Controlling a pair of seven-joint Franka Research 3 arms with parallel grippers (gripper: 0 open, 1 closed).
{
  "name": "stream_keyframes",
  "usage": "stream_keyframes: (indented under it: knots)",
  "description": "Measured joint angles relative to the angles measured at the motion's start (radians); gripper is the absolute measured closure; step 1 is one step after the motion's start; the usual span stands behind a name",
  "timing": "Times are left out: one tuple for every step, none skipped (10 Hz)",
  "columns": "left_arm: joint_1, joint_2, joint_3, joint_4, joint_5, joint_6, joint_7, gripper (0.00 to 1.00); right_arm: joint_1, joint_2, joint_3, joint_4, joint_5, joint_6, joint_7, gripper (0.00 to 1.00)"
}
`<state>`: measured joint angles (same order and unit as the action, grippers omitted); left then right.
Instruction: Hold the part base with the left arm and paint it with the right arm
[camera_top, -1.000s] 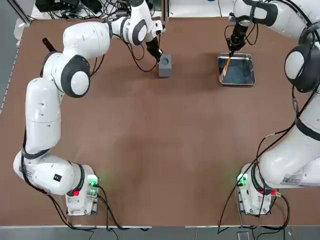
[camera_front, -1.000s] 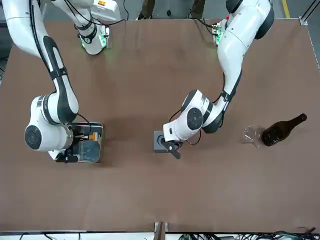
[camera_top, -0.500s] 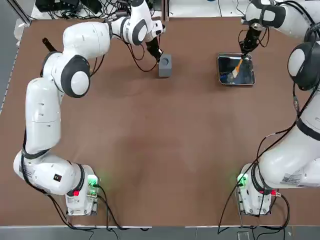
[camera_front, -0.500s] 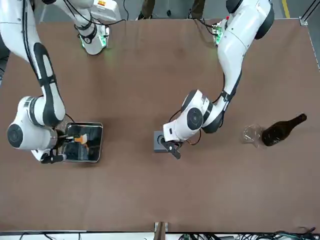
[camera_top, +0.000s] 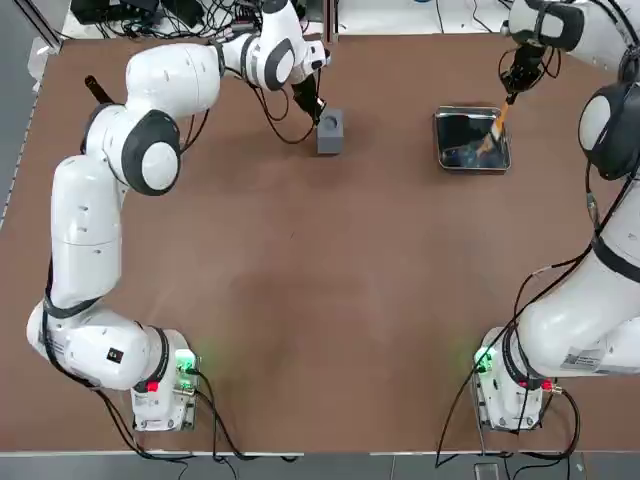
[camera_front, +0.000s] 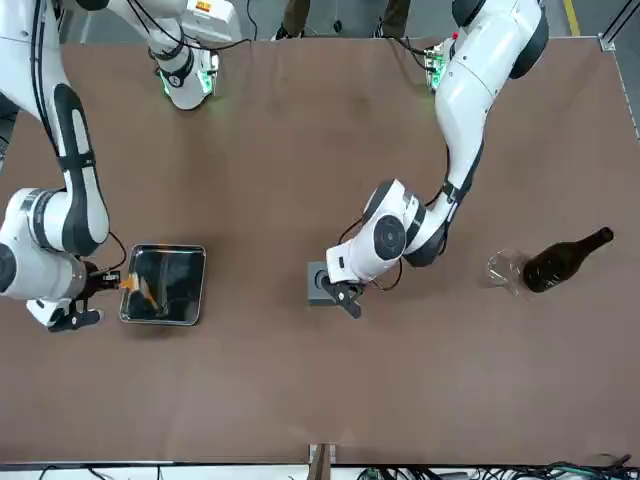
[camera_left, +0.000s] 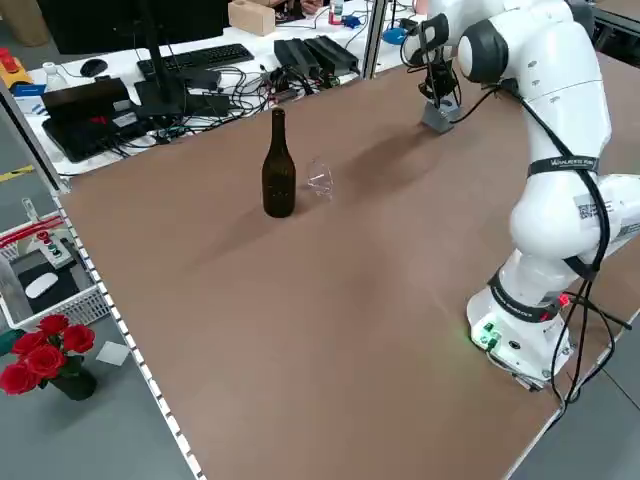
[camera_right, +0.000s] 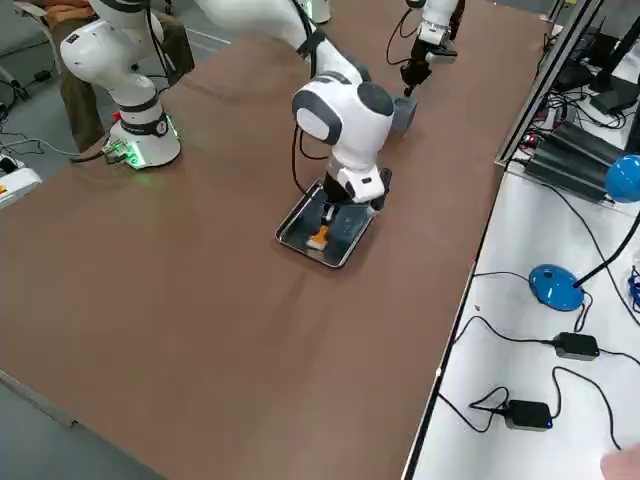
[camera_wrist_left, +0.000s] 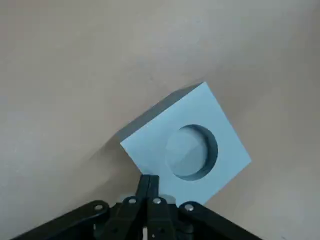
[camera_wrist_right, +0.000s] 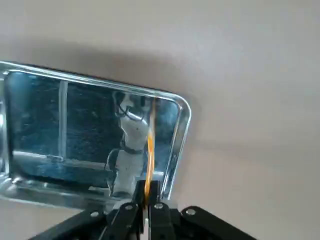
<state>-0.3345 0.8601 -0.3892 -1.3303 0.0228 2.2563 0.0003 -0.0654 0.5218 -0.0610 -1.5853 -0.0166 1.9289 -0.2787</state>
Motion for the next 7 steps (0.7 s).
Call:
stream_keyframes:
  knots:
    - [0.000, 0.000, 0.000, 0.000, 0.000, 0.000, 0.000, 0.99, 0.005, -0.005, 0.002, 0.058, 0.066, -0.071, -0.014, 0.94]
    - [0.000, 0.000, 0.000, 0.000, 0.000, 0.000, 0.000, 0.99, 0.007, -0.013, 0.002, 0.105, 0.168, -0.112, -0.064, 0.94]
    - [0.000, 0.000, 0.000, 0.000, 0.000, 0.000, 0.000, 0.99, 0.006, -0.018, 0.000, 0.130, 0.269, -0.126, -0.136, 0.94]
    - [0.000, 0.000, 0.000, 0.000, 0.000, 0.000, 0.000, 0.99, 0.005, -0.018, -0.003, 0.140, 0.379, -0.128, -0.223, 0.94]
    - [0.000, 0.000, 0.000, 0.000, 0.000, 0.000, 0.000, 0.99, 0.004, -0.018, -0.004, 0.140, 0.477, -0.128, -0.307, 0.94]
    - [0.000, 0.000, 0.000, 0.000, 0.000, 0.000, 0.000, 0.99, 0.005, -0.017, -0.004, 0.140, 0.569, -0.127, -0.399, 0.94]
    - [0.000, 0.000, 0.000, 0.000, 0.000, 0.000, 0.000, 0.99, 0.005, -0.015, -0.004, 0.138, 0.674, -0.126, -0.504, 0.94]
